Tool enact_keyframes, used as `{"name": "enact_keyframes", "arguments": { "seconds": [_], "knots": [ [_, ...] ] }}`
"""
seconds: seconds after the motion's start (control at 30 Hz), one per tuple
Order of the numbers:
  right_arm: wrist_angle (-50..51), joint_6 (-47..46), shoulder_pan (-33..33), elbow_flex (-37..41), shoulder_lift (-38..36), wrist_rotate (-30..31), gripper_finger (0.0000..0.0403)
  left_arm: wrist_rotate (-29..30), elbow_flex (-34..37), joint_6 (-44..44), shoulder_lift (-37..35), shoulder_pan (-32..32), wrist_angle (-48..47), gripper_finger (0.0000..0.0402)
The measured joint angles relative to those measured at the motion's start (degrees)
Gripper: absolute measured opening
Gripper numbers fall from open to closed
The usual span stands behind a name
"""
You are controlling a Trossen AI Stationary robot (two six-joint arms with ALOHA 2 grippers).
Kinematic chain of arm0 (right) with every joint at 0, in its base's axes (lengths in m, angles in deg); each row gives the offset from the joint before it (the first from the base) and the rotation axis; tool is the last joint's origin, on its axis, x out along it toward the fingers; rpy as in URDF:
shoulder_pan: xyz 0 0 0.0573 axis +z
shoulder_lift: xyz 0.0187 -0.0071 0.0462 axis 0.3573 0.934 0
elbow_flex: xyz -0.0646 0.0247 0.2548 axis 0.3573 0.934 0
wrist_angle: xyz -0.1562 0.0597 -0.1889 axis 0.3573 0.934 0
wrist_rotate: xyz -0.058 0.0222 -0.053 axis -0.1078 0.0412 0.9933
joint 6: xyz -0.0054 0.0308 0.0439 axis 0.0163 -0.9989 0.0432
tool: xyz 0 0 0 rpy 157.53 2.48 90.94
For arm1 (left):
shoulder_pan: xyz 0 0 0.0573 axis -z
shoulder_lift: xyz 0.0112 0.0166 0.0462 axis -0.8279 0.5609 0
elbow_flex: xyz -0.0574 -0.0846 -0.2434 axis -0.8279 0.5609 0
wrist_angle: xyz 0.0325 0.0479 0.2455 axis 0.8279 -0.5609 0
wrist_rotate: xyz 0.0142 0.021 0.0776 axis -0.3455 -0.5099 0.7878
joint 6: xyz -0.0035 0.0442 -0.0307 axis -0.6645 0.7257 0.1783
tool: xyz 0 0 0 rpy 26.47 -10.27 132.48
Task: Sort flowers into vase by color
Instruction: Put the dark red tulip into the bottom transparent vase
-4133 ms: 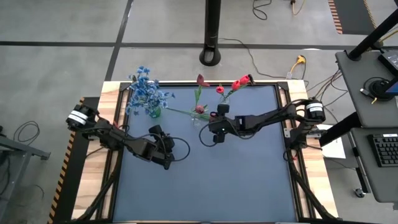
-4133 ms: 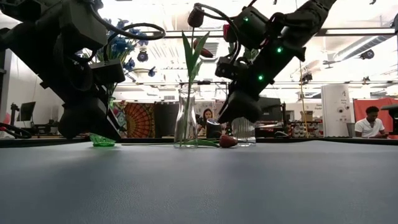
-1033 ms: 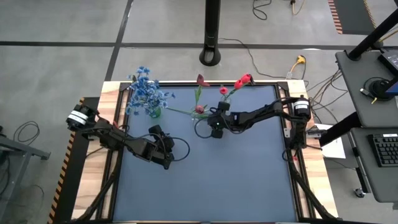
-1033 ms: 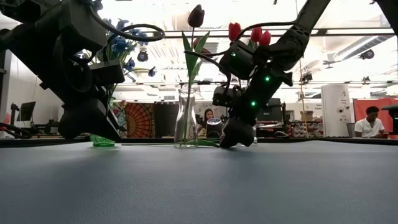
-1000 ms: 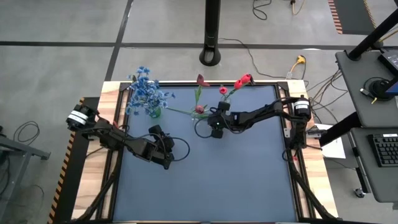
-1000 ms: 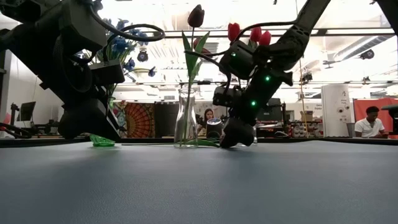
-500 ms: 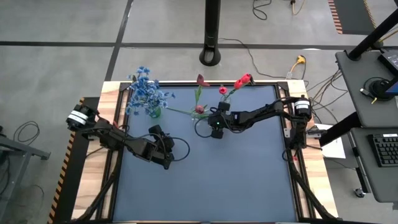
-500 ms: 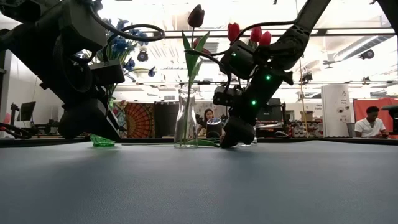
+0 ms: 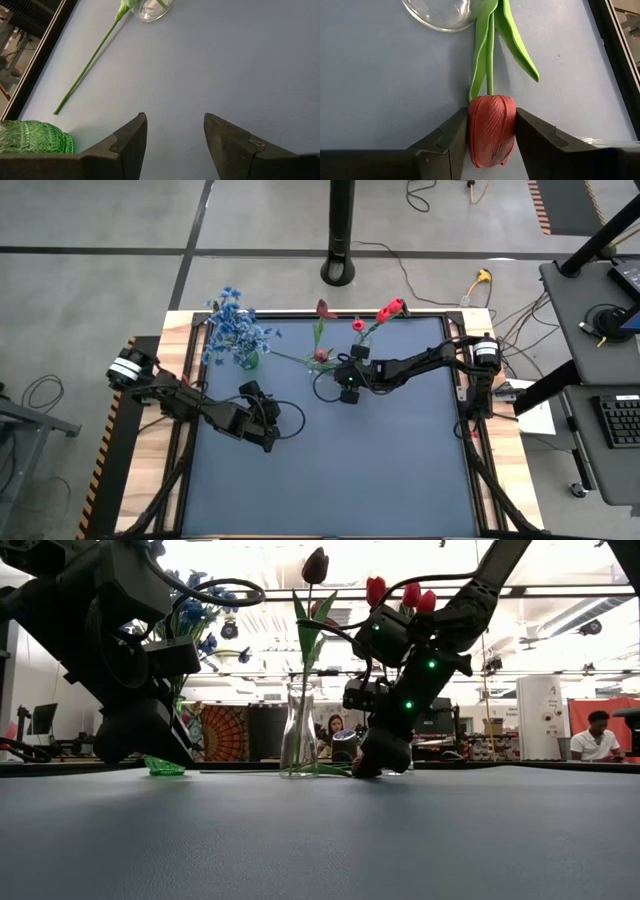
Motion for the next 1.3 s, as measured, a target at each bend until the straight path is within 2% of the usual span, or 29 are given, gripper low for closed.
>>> {"name": "enact_keyframes", "arguments": {
  "seconds": [0.2, 0.5, 1.0, 1.3],
  "knots": [
    [1.36, -0.32, 0.14, -0.07, -0.26, 0.06, 0.0137, 0.00, 0.00, 0.00, 0.00, 0.00, 0.00, 0.0180],
    [10.78, -4.75, 2.09, -0.02, -4.65, 0.04, 0.0141, 0.02, 0.00, 0.00, 0.00, 0.01, 0.03, 0.0180],
    [33.42, -15.23, 8.19, -0.02, -10.21, -0.01, 0.0137, -0.04, 0.00, 0.00, 0.00, -0.01, 0.60, 0.0180],
    [44.26, -22.99, 13.88, -0.02, -16.26, -9.79, 0.0138, -0.20, 0.00, 0.99, 0.00, 0.14, 2.11, 0.0180]
  ]
}}
